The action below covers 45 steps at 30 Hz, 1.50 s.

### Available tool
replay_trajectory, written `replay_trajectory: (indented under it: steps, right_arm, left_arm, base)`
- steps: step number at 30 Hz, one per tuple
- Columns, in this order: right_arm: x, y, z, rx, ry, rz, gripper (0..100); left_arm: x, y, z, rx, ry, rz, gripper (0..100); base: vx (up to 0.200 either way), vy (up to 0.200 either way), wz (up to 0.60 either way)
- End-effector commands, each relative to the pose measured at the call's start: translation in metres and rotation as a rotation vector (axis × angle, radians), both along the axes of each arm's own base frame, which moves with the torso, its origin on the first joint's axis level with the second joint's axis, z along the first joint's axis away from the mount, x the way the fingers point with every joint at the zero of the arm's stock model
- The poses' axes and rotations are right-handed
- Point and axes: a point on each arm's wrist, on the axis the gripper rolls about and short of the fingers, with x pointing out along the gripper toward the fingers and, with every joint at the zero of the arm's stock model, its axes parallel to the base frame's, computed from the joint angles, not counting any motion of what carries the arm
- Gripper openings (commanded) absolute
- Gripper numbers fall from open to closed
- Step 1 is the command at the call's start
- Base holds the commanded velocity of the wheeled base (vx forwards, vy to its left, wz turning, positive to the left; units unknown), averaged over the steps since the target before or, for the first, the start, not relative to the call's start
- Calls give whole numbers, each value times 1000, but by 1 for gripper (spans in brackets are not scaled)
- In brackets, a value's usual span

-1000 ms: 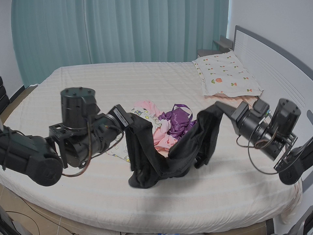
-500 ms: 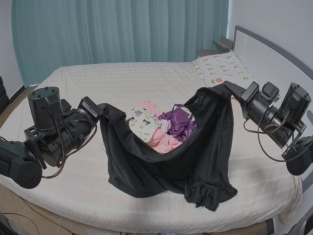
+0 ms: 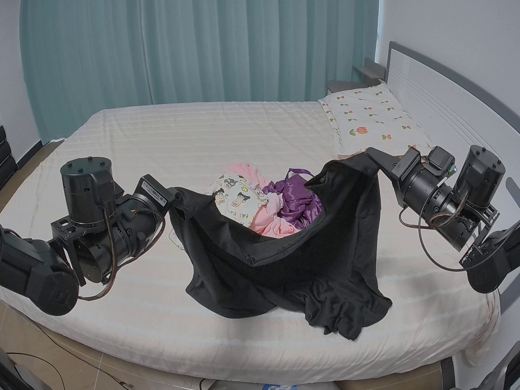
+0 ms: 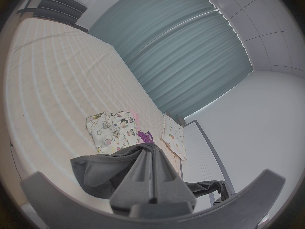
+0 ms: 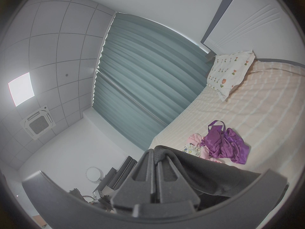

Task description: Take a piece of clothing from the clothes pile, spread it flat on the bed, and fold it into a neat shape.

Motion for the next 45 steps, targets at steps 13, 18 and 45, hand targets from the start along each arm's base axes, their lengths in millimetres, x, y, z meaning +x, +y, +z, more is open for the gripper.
replay_trajectory:
  steps: [13,18,45]
  right_arm:
    - [5,6,-14,-19,40,14,0]
    - [4,8,-13,-19,39,20,0]
    - [-1,37,5,-15,20,54,0]
  left_arm:
    - [6,-2,-9,13,27,4,0]
    - [7,-2,-9,14,23,6,0]
    - [10,10,-1,3,-5,47,0]
  base:
    - [0,0,0]
    - [0,200,0]
    - [0,200,0]
